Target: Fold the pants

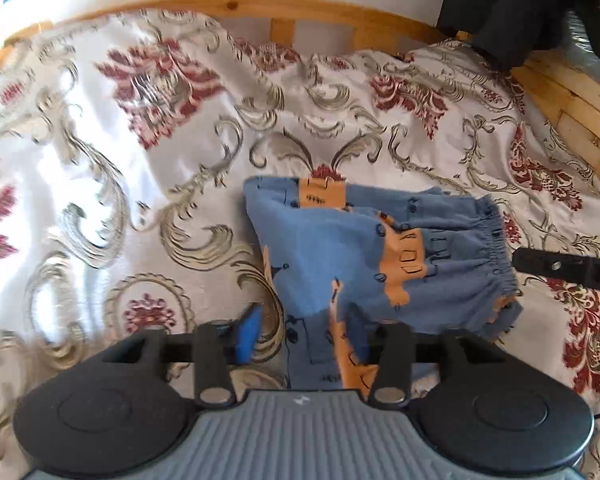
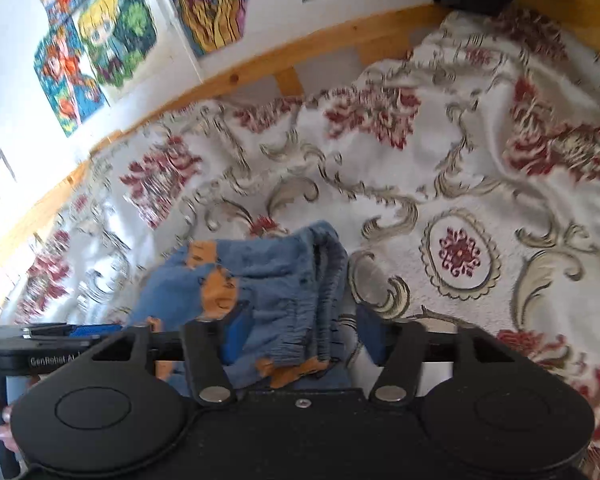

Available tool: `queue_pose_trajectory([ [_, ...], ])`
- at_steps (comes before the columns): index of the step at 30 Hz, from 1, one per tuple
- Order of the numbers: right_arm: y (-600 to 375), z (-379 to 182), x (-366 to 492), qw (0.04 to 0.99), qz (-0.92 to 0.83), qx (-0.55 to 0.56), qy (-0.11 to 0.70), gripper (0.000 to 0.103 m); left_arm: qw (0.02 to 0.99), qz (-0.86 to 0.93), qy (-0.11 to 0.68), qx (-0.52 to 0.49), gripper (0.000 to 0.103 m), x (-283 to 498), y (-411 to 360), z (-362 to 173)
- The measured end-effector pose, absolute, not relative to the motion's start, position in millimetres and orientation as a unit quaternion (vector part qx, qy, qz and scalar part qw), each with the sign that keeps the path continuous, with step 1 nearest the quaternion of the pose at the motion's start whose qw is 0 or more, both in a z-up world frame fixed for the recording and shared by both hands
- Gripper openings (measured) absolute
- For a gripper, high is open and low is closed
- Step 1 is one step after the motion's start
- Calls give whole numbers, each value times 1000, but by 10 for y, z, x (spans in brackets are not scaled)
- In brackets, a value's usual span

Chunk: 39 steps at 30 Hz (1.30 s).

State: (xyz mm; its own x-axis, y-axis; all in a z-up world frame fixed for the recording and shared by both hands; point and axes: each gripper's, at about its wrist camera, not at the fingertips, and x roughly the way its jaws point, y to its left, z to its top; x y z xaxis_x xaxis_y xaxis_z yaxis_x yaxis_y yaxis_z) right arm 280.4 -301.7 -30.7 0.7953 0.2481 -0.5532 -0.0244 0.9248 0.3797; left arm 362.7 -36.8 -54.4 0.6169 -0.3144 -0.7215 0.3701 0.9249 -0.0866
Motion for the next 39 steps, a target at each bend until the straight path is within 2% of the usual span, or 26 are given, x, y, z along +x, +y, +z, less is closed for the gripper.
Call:
queue_pose_trajectory([
  [1,-3002,-219,2723,934,74,177,302,73,902,-186,387,40,76,3579,-366,-469],
  [2,-2978,-118,2624,939,72,171,291,82,907,-179,379,43,80,3490,-359,-380],
  [4,-2909,61,2439,947,74,155,272,87,914,-165,370,37,92,3338,-332,-218],
  [6,-2816,237,2257,955,73,132,256,93,920,-152,361,17,98,3170,-291,-52],
  [9,-2681,457,1941,965,75,99,231,97,928,-132,349,-10,102,2916,-225,155],
  [16,-2444,678,1181,977,68,64,191,102,942,-98,319,-35,103,2196,-16,404],
  [25,-2262,459,549,977,69,51,197,102,946,-97,308,-22,103,1441,67,319],
  [31,-2202,240,392,980,46,39,189,102,948,-106,299,-13,103,1212,99,62],
  [39,-2210,61,481,977,46,26,207,102,941,-89,327,-18,103,1264,117,-177],
])
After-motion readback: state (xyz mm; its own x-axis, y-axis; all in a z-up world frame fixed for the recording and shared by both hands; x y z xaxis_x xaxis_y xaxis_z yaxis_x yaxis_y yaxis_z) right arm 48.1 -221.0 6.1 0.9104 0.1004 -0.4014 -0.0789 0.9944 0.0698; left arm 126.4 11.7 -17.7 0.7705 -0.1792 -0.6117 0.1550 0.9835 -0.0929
